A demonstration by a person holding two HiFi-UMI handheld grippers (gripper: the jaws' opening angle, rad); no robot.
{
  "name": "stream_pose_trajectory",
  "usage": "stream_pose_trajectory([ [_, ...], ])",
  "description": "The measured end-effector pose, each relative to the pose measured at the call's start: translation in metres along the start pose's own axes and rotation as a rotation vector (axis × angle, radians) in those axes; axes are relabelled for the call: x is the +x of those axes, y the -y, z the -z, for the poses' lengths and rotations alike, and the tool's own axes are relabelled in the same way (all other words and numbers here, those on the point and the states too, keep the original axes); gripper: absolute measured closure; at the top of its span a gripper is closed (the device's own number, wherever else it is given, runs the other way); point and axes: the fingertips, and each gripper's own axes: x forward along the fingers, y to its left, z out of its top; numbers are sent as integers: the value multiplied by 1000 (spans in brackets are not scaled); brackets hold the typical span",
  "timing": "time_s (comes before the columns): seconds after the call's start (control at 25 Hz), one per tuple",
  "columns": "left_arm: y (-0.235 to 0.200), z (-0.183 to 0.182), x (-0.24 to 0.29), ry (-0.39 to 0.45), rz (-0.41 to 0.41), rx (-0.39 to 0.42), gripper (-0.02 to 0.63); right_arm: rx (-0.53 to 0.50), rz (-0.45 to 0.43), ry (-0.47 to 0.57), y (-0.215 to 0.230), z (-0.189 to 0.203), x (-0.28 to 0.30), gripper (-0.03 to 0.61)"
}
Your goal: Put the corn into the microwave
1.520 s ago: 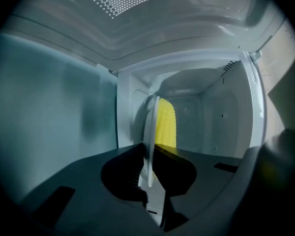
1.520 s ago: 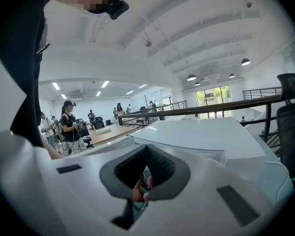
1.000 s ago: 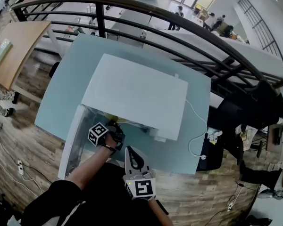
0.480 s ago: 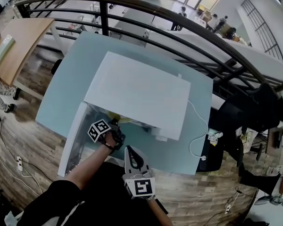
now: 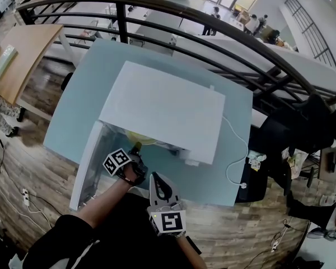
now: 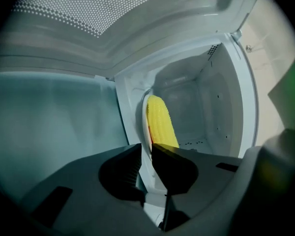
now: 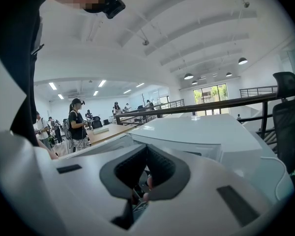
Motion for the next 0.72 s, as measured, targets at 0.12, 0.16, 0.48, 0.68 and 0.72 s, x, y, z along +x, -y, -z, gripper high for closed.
stream_pose_trajectory([
  [0.12,2,2,1,1,7,21,580,-4,-6,3,-2,-1,-1,569],
  [0.16,3,2,2,2,11,20,581,-3,-6,1,-2,-1,-2,569],
  [0.48,2,-4,11,3,-2,26,581,-4,-1,-4,-1,3,-9,569],
  [0.68,4,3,-3,-15,16,63,581,3,0,13,0,-1,-13,569],
  [0.72,6,5,-7,-23,22,72,581,3,-3,14,0,-1,-13,569],
])
